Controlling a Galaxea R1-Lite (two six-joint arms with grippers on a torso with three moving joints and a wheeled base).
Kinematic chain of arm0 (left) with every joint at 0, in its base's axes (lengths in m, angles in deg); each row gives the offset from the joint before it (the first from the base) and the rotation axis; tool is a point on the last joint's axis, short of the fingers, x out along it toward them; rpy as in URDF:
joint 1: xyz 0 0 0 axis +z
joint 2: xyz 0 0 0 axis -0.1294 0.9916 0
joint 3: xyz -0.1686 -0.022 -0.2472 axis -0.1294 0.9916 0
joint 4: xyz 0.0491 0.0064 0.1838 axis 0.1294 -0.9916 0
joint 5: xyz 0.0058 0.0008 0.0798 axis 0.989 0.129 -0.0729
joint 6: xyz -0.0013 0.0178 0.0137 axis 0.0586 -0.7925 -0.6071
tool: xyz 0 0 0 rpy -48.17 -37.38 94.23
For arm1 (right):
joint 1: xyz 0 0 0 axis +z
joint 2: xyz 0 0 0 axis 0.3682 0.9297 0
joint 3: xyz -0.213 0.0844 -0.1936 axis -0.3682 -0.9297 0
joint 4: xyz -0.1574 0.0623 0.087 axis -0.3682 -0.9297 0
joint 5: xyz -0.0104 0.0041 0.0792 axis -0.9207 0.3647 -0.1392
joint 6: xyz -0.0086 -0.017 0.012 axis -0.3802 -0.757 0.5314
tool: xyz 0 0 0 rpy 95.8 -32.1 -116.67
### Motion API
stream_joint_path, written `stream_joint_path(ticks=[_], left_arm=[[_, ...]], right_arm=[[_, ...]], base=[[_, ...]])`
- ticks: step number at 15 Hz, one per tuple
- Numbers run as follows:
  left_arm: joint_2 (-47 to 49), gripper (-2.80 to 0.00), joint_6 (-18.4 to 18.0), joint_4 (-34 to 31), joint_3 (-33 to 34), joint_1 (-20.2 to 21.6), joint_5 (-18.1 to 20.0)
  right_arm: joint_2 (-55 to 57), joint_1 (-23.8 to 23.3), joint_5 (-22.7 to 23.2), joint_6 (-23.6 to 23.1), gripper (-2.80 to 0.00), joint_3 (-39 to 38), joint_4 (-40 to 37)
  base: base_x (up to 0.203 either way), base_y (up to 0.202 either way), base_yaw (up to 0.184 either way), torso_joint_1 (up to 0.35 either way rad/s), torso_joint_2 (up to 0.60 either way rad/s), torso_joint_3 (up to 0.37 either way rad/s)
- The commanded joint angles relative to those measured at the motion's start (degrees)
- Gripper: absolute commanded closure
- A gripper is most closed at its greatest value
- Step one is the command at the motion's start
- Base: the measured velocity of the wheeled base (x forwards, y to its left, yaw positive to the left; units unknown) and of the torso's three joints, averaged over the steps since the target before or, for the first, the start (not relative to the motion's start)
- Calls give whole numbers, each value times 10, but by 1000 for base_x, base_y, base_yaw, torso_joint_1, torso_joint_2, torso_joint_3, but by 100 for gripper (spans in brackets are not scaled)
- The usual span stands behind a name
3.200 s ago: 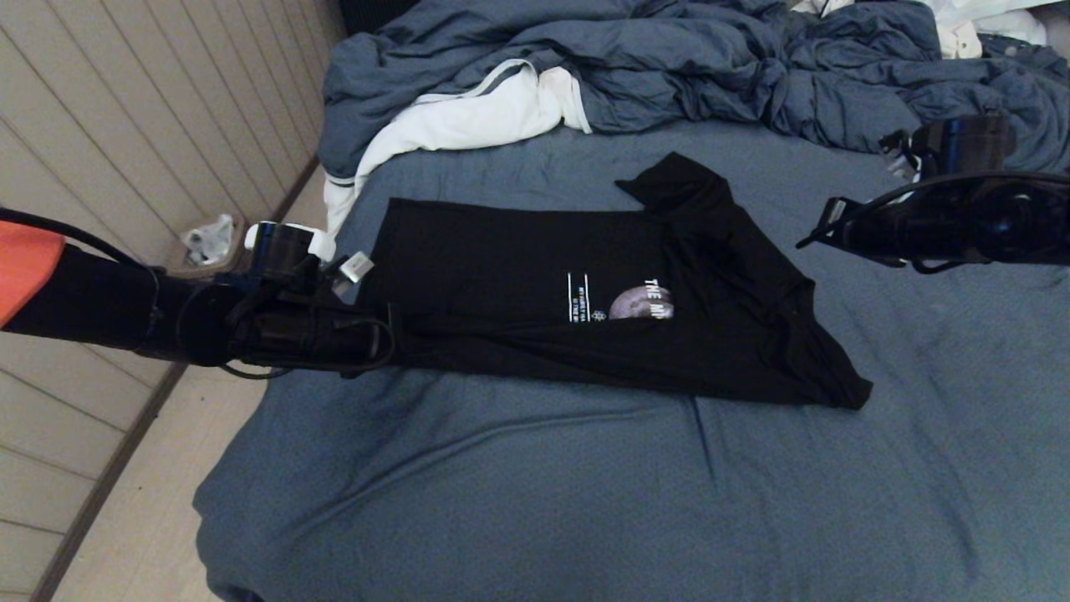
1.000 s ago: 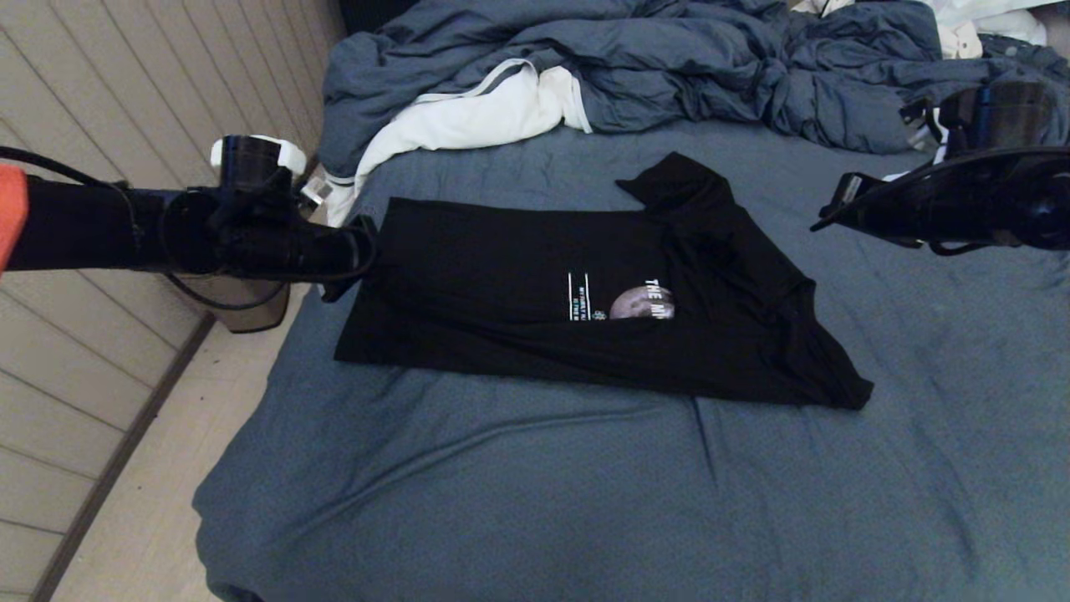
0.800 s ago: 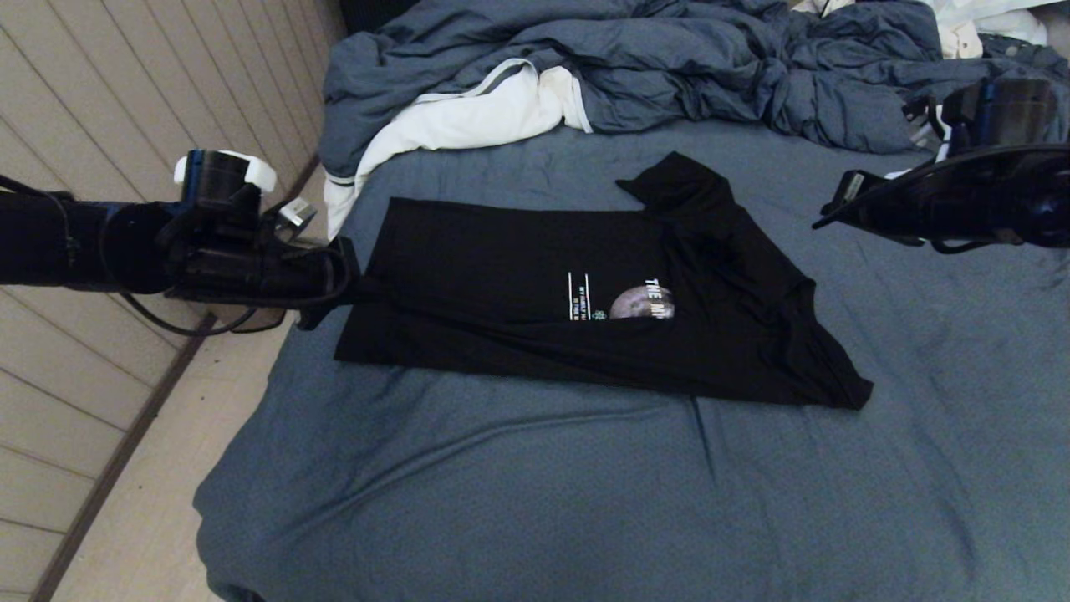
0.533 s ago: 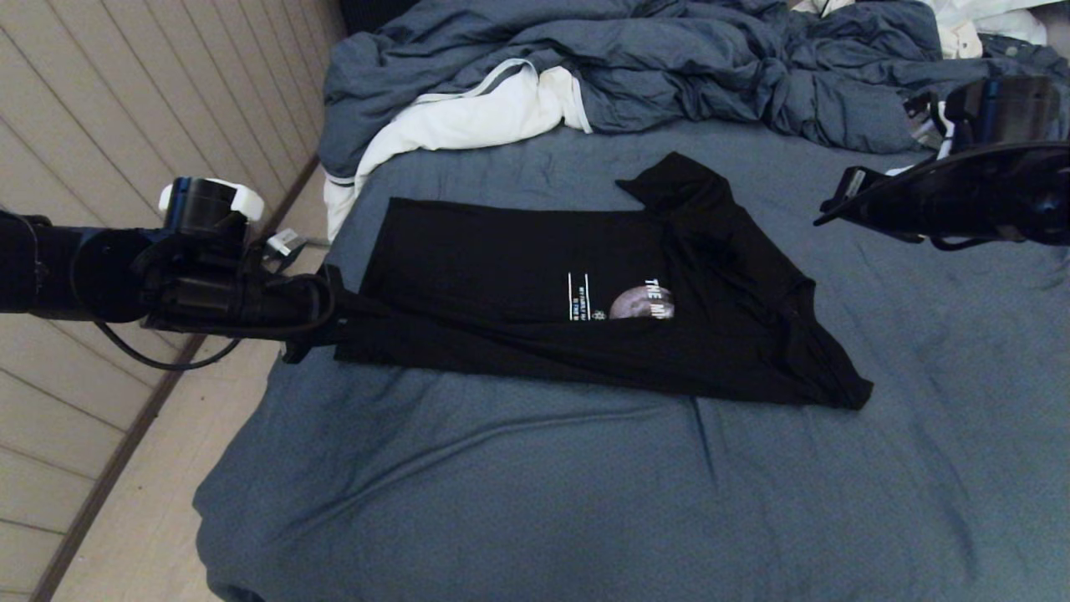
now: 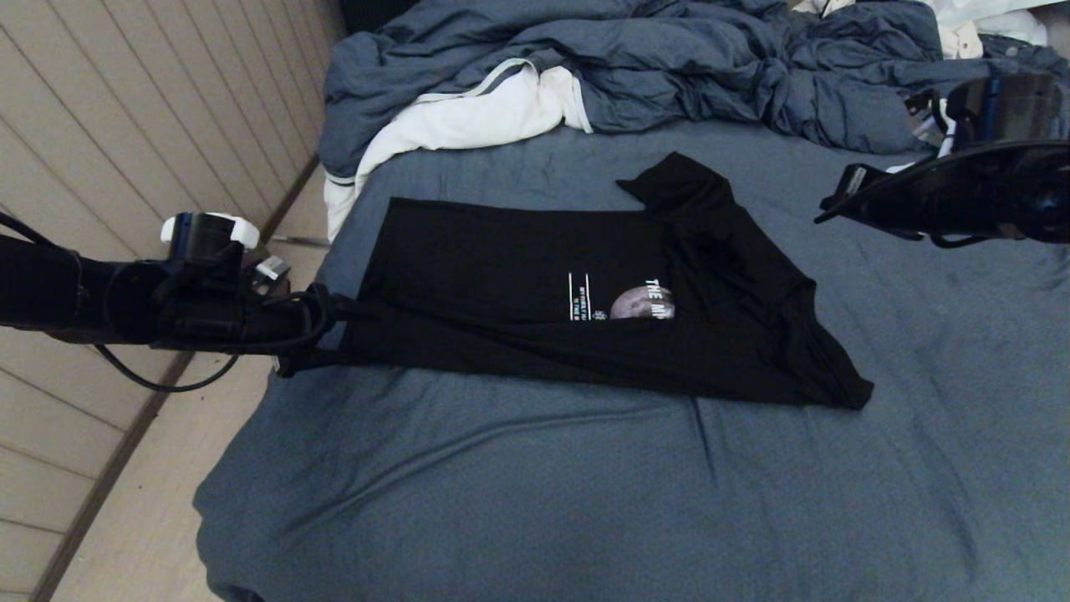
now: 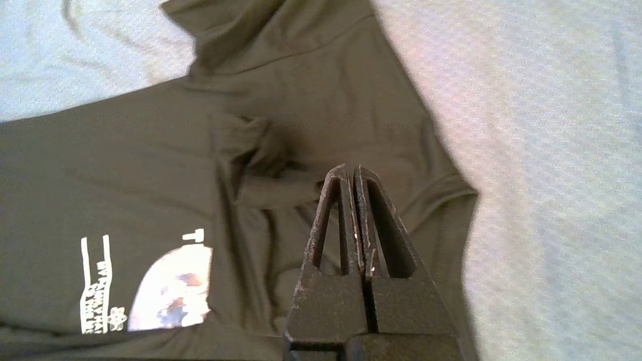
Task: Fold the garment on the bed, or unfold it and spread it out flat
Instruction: Fold the black T-shirt
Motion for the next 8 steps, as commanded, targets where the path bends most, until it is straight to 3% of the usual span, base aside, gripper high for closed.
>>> stream_joint_path(ticks=[1, 8], left_arm=[[12, -280, 0, 0, 4, 12, 2], [9, -280, 0, 15, 27, 39, 7]], right_arm=[[3, 0, 1, 1, 0, 0, 0], [11, 0, 1, 1, 0, 2, 1]], base=[[0, 0, 0, 0, 0, 0], [0, 0, 0, 0, 0, 0]])
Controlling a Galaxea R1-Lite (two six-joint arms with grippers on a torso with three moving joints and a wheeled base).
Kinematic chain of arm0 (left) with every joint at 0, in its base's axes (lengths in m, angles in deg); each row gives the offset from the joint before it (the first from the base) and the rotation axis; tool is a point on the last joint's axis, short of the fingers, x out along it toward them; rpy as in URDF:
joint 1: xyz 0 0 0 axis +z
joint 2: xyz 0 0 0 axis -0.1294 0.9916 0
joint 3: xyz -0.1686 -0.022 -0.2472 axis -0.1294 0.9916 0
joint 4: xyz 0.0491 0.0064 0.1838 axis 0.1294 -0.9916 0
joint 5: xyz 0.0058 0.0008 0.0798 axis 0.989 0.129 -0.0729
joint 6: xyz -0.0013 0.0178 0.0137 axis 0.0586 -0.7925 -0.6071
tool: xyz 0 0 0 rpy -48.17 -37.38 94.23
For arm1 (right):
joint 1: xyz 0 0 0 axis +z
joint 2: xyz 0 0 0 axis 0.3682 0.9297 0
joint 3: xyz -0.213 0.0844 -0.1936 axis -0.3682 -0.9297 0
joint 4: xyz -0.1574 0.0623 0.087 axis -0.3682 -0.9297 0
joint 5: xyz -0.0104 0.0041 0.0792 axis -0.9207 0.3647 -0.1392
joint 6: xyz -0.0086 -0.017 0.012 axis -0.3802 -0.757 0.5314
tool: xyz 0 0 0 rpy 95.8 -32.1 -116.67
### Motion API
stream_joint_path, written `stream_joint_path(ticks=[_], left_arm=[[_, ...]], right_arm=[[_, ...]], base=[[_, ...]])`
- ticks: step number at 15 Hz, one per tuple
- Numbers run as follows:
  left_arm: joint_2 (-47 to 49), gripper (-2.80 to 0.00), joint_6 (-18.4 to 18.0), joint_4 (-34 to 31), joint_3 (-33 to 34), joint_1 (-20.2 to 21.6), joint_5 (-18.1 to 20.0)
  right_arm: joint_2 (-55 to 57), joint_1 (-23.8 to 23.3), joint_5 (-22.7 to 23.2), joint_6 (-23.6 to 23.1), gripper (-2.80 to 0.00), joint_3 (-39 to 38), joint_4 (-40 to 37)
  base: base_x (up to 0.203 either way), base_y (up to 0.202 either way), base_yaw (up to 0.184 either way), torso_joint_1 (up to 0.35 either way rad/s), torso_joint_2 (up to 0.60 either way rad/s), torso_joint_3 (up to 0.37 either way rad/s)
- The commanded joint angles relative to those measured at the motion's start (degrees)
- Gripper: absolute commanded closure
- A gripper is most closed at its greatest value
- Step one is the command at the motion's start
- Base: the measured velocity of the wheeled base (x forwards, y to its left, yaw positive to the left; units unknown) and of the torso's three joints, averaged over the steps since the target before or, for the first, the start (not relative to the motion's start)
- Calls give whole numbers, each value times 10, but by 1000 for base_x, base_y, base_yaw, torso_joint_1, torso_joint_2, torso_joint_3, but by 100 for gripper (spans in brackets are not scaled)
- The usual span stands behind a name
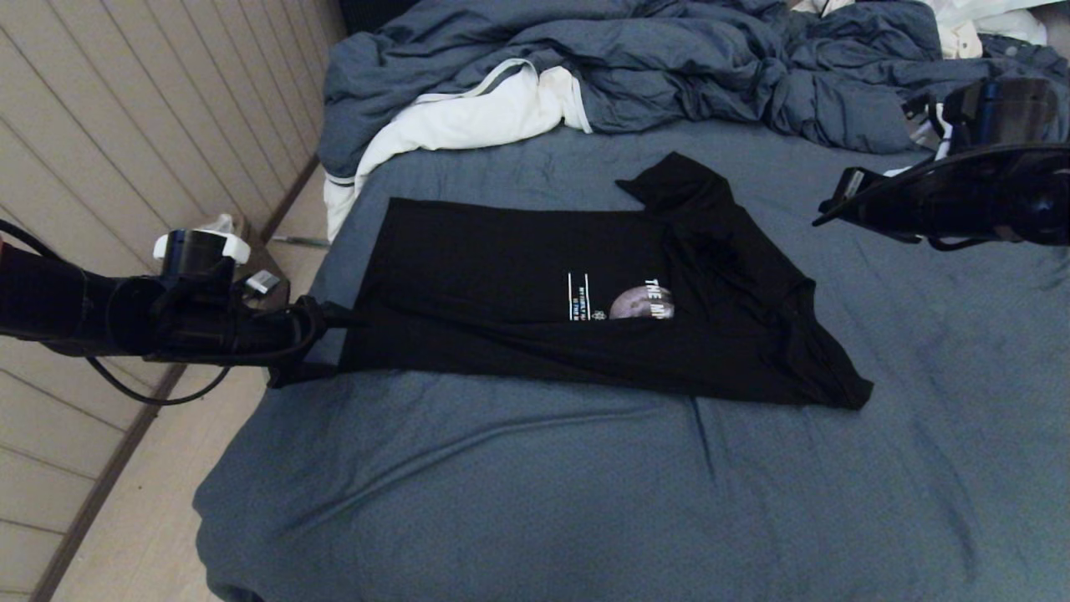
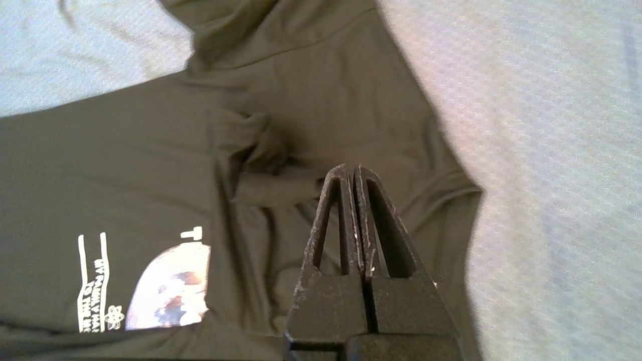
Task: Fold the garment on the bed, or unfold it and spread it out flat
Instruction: Fold the black T-shirt
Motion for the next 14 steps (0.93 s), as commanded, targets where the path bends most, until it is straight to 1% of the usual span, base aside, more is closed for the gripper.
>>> stream_joint_path(ticks=[1, 4, 6, 7, 9, 14], left_arm=[[-9, -280, 1, -1, 18, 4, 3], [-29, -280, 1, 6, 57, 4, 8], [-37, -280, 3, 37, 83, 4, 15], [-29, -280, 3, 45, 85, 4, 15], [-10, -280, 5, 52, 76, 4, 16], [32, -280, 18, 60, 18, 1, 17]], right_arm=[[4, 1, 1, 1, 0, 0, 0], [4, -1, 1, 0, 0, 2, 1], [6, -3, 1, 1, 0, 6, 0], [6, -2, 1, 1, 0, 5, 0], [5, -3, 1, 1, 0, 5, 0], [5, -3, 1, 1, 0, 5, 0]], base=[[0, 0, 0, 0, 0, 0], [0, 0, 0, 0, 0, 0], [0, 0, 0, 0, 0, 0], [0, 0, 0, 0, 0, 0], [0, 0, 0, 0, 0, 0], [0, 0, 0, 0, 0, 0]])
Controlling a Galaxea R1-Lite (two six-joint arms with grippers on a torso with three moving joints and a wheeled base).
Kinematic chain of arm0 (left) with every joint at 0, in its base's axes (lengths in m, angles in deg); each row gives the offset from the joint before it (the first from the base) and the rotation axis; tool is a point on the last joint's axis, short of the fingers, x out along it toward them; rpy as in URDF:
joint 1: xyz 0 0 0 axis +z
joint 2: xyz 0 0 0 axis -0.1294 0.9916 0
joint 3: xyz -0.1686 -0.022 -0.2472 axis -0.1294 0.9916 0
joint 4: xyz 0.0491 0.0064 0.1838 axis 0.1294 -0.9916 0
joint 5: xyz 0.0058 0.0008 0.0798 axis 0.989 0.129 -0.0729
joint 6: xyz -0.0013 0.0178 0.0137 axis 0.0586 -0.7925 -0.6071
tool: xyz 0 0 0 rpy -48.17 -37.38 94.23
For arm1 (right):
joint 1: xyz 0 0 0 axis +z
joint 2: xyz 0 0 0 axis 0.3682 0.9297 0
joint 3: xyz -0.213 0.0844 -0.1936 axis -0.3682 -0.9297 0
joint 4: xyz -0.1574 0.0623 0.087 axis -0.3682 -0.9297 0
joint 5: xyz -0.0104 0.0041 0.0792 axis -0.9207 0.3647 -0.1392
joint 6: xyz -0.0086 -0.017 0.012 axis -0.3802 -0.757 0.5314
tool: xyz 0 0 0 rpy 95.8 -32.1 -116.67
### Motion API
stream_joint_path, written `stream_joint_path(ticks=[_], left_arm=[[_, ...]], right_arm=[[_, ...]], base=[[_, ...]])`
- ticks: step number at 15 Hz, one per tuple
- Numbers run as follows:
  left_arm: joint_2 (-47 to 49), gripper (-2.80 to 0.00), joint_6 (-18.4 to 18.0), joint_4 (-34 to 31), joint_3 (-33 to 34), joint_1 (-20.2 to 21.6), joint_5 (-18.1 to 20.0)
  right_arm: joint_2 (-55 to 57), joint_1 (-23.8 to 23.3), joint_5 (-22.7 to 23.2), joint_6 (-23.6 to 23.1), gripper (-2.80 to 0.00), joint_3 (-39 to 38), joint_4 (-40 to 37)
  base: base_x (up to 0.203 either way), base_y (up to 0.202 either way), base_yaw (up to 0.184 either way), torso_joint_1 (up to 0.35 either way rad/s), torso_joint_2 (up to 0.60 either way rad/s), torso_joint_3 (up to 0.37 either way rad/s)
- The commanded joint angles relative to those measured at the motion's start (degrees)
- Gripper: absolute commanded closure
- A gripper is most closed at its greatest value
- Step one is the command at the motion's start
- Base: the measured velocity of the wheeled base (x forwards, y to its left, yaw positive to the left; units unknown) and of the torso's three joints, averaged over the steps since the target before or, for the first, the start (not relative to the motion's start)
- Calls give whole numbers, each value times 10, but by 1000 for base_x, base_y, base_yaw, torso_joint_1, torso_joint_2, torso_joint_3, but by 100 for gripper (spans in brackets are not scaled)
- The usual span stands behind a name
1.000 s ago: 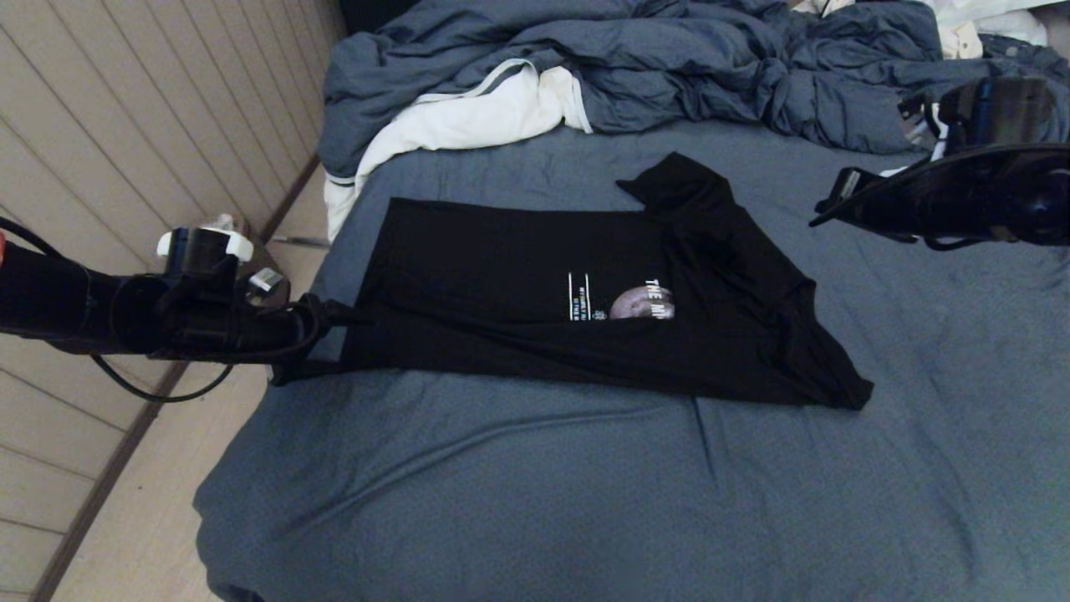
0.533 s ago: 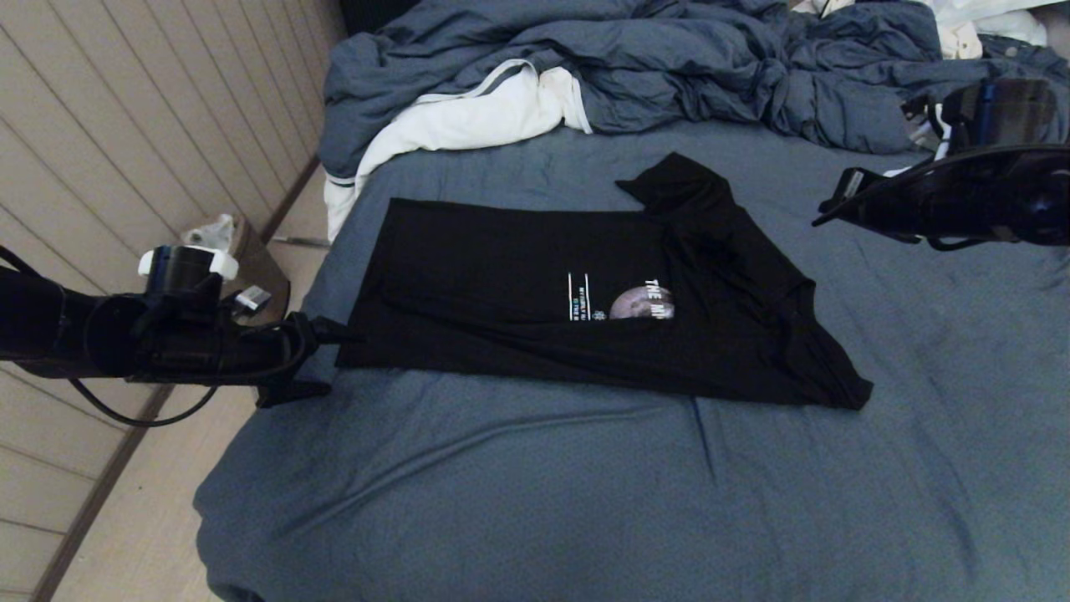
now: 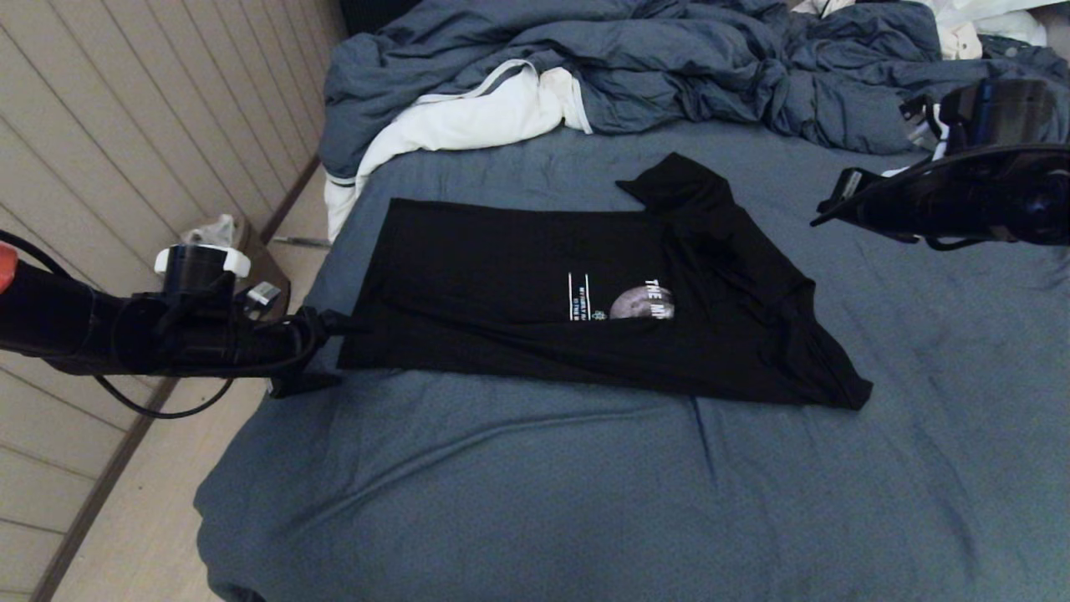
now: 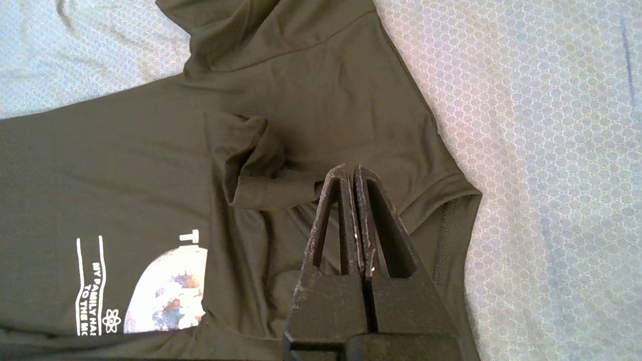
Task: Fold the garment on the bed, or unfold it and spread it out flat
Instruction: Fold the black T-shirt
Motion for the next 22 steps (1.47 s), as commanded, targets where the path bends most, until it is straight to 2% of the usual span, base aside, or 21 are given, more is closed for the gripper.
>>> stream_joint_path(ticks=[1, 9, 10, 22], left_arm=[[21, -280, 3, 2, -20, -1, 1], [37, -280, 21, 2, -56, -8, 1], [37, 0, 21, 2, -56, -11, 0], [28, 0, 37, 3, -56, -25, 2]], right_arm=[[1, 0, 1, 1, 0, 0, 0], [2, -1, 1, 1, 0, 3, 1], [2, -2, 1, 1, 0, 3, 1], [9, -4, 0, 1, 0, 9, 1]], base=[[0, 0, 0, 0, 0, 0], [0, 0, 0, 0, 0, 0], [0, 0, 0, 0, 0, 0], [0, 0, 0, 0, 0, 0]])
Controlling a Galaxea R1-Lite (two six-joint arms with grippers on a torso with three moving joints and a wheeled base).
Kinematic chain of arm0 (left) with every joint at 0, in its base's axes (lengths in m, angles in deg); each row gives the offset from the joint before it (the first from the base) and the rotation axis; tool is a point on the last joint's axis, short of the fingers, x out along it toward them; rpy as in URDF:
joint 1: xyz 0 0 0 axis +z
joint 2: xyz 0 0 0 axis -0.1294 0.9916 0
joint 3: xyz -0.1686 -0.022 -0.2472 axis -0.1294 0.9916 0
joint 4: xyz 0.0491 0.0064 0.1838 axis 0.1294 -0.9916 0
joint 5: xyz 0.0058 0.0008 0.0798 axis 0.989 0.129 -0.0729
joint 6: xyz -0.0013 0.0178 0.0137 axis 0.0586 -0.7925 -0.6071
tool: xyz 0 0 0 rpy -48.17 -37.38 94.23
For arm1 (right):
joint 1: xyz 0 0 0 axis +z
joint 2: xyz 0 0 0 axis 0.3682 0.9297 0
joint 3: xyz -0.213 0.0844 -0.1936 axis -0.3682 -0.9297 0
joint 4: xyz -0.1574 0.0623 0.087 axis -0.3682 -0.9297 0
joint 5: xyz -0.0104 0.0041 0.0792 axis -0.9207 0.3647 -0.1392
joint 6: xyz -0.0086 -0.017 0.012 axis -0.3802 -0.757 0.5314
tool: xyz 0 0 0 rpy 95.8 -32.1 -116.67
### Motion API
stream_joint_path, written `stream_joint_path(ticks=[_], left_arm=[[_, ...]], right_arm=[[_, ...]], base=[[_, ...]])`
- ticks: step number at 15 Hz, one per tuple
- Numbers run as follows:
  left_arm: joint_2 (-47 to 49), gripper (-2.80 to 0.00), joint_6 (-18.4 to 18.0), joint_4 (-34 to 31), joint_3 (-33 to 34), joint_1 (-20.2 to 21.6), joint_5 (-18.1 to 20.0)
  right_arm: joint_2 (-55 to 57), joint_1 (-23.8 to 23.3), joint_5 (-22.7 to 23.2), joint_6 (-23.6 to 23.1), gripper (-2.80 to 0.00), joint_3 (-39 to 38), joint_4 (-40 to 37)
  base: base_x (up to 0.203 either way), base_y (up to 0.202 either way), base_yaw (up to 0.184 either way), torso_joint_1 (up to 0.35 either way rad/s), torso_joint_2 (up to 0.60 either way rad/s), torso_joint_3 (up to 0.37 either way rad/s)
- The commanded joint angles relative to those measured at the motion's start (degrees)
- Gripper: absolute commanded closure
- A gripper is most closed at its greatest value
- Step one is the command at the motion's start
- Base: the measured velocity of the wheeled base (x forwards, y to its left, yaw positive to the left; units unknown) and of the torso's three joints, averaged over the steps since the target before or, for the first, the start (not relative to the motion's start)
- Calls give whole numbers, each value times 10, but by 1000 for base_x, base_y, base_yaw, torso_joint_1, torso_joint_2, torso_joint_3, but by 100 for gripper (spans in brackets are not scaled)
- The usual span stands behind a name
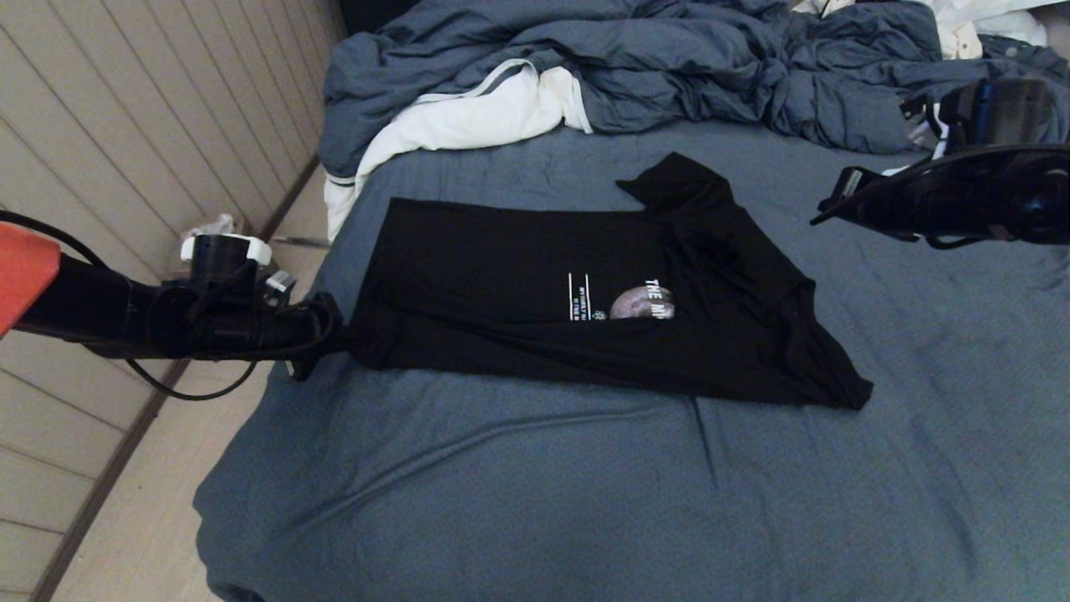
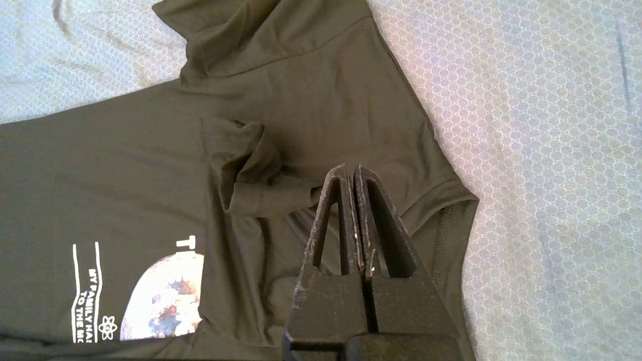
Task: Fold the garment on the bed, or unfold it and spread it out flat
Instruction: Fold the black T-shirt
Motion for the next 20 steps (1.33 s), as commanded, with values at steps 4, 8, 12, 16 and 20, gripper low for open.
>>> stream_joint_path(ticks=[4, 8, 12, 16, 20], left_arm=[[-33, 0, 11, 0, 43, -10, 2], [-73, 0, 8, -1, 85, -15, 1], [-89, 0, 2, 0, 82, -14, -1], [-77, 0, 5, 35, 82, -13, -2], [-77, 0, 3, 37, 82, -12, -2]], right_arm=[[5, -5, 1, 1, 0, 5, -1], [4, -7, 1, 1, 0, 6, -1], [6, -17, 7, -2, 0, 10, -15], [34, -54, 96, -23, 0, 92, -235], [64, -113, 195, -142, 0, 78, -398]], base=[[0, 0, 0, 0, 0, 0], [0, 0, 0, 0, 0, 0], [0, 0, 0, 0, 0, 0], [0, 0, 0, 0, 0, 0], [0, 0, 0, 0, 0, 0]])
